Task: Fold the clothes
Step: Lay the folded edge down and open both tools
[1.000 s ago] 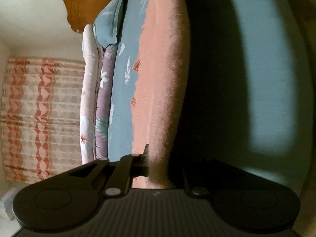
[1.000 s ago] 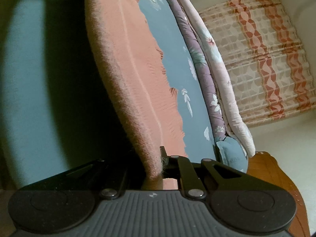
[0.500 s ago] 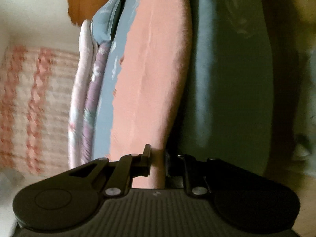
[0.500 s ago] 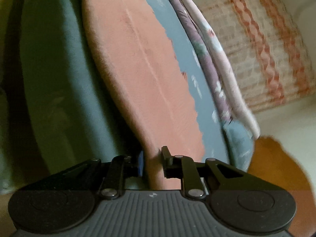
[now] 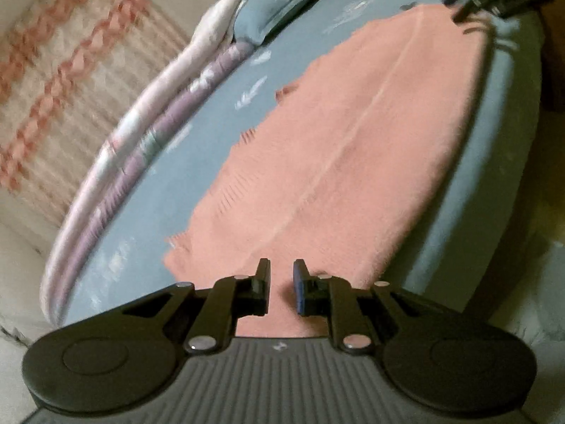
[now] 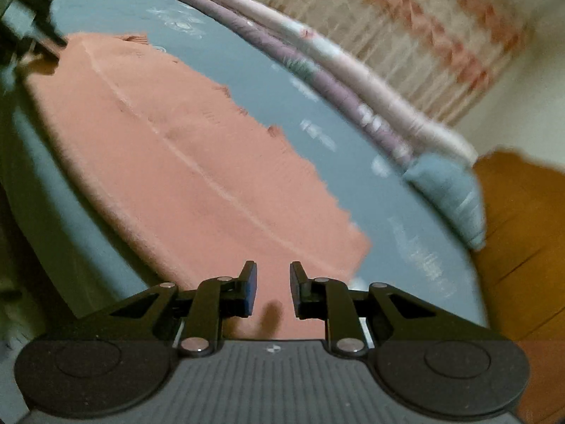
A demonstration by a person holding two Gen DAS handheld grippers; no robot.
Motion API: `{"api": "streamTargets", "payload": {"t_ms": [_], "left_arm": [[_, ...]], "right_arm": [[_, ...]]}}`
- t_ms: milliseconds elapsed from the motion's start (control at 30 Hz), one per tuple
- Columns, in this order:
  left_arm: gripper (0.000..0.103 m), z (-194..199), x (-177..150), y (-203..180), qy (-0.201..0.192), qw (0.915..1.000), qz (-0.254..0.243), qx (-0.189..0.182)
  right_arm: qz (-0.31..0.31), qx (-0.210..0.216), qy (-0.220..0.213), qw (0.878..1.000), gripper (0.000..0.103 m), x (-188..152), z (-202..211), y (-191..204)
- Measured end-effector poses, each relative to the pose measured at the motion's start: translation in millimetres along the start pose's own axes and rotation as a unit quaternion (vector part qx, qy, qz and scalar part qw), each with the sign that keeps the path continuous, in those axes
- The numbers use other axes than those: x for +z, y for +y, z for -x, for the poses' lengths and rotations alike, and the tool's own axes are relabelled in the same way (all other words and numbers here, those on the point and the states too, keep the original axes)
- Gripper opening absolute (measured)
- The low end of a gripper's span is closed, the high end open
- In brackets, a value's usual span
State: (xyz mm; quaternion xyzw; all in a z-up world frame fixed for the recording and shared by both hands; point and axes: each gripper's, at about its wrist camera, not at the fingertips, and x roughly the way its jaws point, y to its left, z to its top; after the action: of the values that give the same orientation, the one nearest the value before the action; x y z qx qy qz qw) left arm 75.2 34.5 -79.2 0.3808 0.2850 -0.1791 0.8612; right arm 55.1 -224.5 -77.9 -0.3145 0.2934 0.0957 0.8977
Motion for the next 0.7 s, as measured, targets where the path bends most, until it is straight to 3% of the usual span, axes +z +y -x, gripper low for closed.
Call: {"api": "streamTargets", "payload": {"t_ms": [133, 233, 367, 433, 600, 700], "left_arm": [[0.013, -2, -3, 23, 0.001, 0.9973, 0.07, -0.024], [0.017, 4, 1, 55, 0.003, 0.9891, 0.14, -0.044], [0.04, -10, 30, 95, -0.043, 0.98, 0.187, -0.053], [0.043, -30, 44, 108, -0.055, 0.9749, 0.208, -0.058], [0.045, -78, 8, 123, -0.007, 0.9499, 0.301, -0.083], [0.043, -86, -14, 138, 0.001, 0.9232, 0.368, -0.112]], "right_arm": [[-0.025, 0.015, 0.012, 1.0, 0.029, -24, -7, -12], [-0.053, 0.024, 0.015, 0.998, 0.039, -21, 0, -32], [-0.081, 0.024, -0.019, 0.996, 0.042, 10, -15, -56], [-0.101, 0.041, -0.035, 0.993, 0.043, 27, -34, -65], [-0.139, 0.081, -0.007, 0.987, 0.044, 35, -90, -74], [-0.2, 0.104, 0.002, 0.974, 0.063, 24, -95, -96]]}}
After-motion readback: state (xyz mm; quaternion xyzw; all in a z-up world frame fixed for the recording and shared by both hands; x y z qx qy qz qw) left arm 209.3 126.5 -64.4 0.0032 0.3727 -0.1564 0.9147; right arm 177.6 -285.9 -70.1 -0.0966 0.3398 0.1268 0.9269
